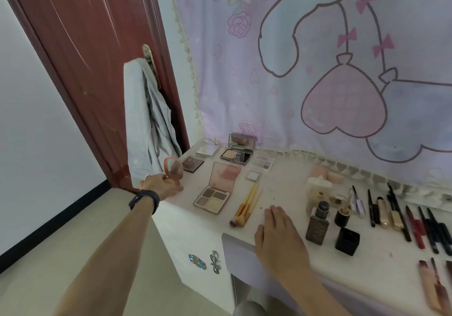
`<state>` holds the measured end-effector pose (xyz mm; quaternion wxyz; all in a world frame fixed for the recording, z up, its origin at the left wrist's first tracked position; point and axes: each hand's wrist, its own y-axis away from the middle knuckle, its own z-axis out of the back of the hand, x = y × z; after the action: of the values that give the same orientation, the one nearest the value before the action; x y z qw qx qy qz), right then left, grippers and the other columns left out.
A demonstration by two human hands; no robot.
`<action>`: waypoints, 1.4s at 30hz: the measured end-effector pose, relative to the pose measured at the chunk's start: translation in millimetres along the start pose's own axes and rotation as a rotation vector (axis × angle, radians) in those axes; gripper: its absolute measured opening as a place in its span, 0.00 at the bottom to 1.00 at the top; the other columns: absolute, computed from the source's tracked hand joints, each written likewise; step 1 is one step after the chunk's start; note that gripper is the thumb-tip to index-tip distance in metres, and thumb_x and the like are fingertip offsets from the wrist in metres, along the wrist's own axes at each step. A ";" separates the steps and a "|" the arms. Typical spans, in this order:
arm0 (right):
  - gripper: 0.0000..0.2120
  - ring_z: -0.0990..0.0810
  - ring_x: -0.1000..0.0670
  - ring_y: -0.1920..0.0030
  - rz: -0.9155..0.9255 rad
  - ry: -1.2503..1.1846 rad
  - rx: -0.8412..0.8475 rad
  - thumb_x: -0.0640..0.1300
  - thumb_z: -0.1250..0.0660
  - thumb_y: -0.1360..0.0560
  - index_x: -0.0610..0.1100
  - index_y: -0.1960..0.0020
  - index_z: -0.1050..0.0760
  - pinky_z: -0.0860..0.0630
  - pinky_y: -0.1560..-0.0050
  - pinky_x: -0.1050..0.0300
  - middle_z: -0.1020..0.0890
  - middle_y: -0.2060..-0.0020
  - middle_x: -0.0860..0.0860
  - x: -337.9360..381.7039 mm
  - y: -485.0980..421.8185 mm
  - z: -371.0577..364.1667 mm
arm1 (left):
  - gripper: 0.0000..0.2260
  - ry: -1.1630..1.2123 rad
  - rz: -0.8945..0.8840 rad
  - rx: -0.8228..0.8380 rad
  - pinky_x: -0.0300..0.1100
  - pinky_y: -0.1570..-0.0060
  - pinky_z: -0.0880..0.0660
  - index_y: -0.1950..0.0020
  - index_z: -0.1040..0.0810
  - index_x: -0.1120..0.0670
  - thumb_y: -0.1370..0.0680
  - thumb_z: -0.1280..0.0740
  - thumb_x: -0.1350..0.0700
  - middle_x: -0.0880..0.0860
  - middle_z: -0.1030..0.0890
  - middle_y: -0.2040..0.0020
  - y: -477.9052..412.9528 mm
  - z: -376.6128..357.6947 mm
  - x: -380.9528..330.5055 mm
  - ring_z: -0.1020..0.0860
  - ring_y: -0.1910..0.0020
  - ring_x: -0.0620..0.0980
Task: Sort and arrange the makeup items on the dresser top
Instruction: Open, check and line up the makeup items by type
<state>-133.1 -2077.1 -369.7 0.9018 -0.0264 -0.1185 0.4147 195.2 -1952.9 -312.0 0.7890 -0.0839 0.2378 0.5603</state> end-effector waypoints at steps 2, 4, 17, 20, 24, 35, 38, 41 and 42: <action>0.30 0.49 0.46 0.19 0.001 -0.002 -0.012 0.53 0.57 0.16 0.39 0.19 0.47 0.56 0.21 0.53 0.44 0.19 0.43 0.5 0.1 -0.6 | 0.37 0.017 0.000 -0.001 0.51 0.42 0.25 0.37 0.22 0.49 0.41 0.28 0.32 0.54 0.25 0.42 0.3 -3.4 1.1 0.28 0.40 0.57; 0.30 0.49 0.46 0.19 -0.002 -0.001 -0.014 0.53 0.57 0.16 0.39 0.19 0.48 0.56 0.21 0.53 0.44 0.19 0.43 0.4 0.2 -0.2 | 0.40 0.023 0.007 -0.016 0.52 0.40 0.28 0.31 0.27 0.49 0.39 0.26 0.33 0.55 0.27 0.37 1.5 -5.2 0.1 0.30 0.36 0.58; 0.29 0.50 0.49 0.19 -0.021 -0.062 -0.030 0.54 0.57 0.16 0.42 0.18 0.48 0.62 0.24 0.58 0.45 0.19 0.47 -0.3 2.6 1.7 | 0.44 0.074 -0.047 -0.108 0.55 0.36 0.32 0.24 0.38 0.55 0.32 0.26 0.36 0.59 0.29 0.31 20.8 -14.3 4.2 0.35 0.31 0.61; 0.29 0.52 0.50 0.19 -0.029 -0.071 -0.021 0.55 0.57 0.16 0.43 0.18 0.49 0.64 0.26 0.59 0.47 0.18 0.48 -1.9 3.0 2.1 | 0.45 0.138 -0.047 -0.067 0.57 0.32 0.35 0.22 0.41 0.54 0.32 0.28 0.36 0.60 0.34 0.28 22.3 -5.5 5.1 0.38 0.28 0.61; 0.28 0.57 0.49 0.18 -0.052 -0.093 0.014 0.51 0.57 0.15 0.43 0.18 0.52 0.63 0.24 0.57 0.52 0.18 0.48 -1.0 -1.2 1.7 | 0.37 0.251 -0.107 -0.093 0.58 0.30 0.36 0.22 0.39 0.52 0.27 0.28 0.43 0.61 0.36 0.26 12.3 18.2 -6.8 0.39 0.27 0.61; 0.31 0.58 0.46 0.18 -0.125 -0.044 0.066 0.48 0.58 0.19 0.40 0.18 0.56 0.59 0.20 0.51 0.55 0.18 0.45 -10.5 -39.4 -3.3 | 0.27 -0.248 -0.365 0.052 0.49 0.39 0.27 0.28 0.29 0.51 0.24 0.33 0.42 0.58 0.25 0.35 -49.9 36.4 -91.0 0.25 0.38 0.58; 0.30 0.60 0.47 0.19 -0.126 -0.081 0.061 0.49 0.57 0.18 0.41 0.18 0.56 0.62 0.21 0.52 0.56 0.18 0.46 -13.0 -39.5 -6.8 | 0.24 -0.428 -0.362 0.116 0.46 0.46 0.24 0.31 0.28 0.52 0.25 0.33 0.43 0.54 0.21 0.41 -64.3 28.5 -108.2 0.23 0.45 0.55; 0.30 0.61 0.48 0.19 -0.121 -0.100 0.073 0.49 0.56 0.17 0.41 0.18 0.58 0.65 0.22 0.53 0.57 0.18 0.47 -11.9 -40.5 -4.9 | 0.24 -0.550 -0.352 0.185 0.42 0.57 0.28 0.36 0.25 0.57 0.24 0.32 0.42 0.54 0.21 0.46 -74.9 15.1 -121.0 0.24 0.51 0.53; 0.30 0.62 0.48 0.19 -0.121 -0.105 0.075 0.49 0.56 0.17 0.41 0.18 0.58 0.65 0.22 0.53 0.58 0.18 0.47 -11.3 -40.4 -3.9 | 0.24 -0.574 -0.340 0.203 0.41 0.61 0.29 0.37 0.25 0.58 0.25 0.31 0.42 0.54 0.21 0.48 -78.3 10.1 -123.5 0.24 0.52 0.52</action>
<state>-109.3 -2111.9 -369.8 0.9182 0.0362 -0.1515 0.3643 238.5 -2081.2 -255.7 0.9100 0.1176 0.0434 0.3951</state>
